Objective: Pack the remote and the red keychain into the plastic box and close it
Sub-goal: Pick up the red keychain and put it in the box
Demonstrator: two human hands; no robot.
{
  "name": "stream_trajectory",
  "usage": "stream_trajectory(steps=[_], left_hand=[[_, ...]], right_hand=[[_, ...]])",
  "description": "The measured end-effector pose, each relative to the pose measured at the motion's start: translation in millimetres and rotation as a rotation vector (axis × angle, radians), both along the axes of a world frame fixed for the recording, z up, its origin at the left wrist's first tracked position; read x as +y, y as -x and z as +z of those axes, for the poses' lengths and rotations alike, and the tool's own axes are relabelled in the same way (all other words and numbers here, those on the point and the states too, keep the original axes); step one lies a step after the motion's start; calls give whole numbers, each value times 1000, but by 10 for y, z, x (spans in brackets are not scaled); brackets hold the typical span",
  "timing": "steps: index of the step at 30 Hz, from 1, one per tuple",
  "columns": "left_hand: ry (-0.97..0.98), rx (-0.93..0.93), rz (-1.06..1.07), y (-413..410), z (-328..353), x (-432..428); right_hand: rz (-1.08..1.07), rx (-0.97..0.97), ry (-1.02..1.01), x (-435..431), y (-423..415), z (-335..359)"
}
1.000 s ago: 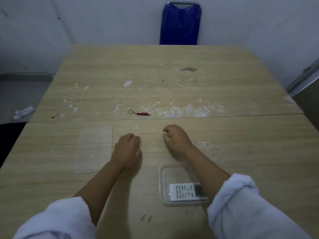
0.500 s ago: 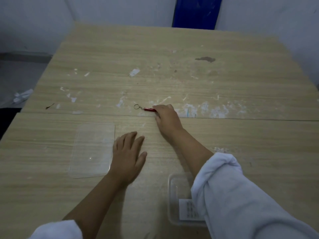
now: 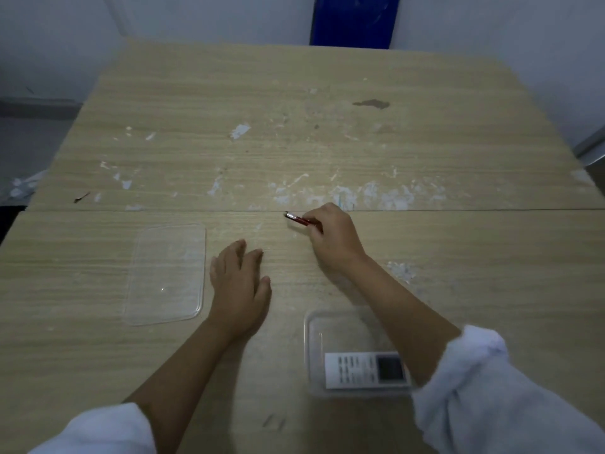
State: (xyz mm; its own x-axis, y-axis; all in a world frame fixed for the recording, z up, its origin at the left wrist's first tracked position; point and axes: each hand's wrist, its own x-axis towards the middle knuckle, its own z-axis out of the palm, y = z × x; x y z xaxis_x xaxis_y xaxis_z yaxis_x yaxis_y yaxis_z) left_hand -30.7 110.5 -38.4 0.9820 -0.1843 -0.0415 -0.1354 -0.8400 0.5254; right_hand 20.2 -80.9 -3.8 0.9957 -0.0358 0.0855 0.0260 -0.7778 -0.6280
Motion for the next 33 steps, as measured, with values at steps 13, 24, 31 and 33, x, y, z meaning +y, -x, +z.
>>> stream_trajectory(steps=[13, 24, 31, 33], left_hand=[[390, 129, 28, 861, 224, -393], [417, 194, 82, 976, 220, -439], [384, 202, 83, 933, 241, -449], [375, 226, 69, 914, 255, -418]], right_hand=[[147, 162, 57, -674, 1648, 291], [167, 267, 329, -563, 1794, 227], [189, 318, 400, -563, 1733, 237], [189, 319, 405, -559, 1729, 245]])
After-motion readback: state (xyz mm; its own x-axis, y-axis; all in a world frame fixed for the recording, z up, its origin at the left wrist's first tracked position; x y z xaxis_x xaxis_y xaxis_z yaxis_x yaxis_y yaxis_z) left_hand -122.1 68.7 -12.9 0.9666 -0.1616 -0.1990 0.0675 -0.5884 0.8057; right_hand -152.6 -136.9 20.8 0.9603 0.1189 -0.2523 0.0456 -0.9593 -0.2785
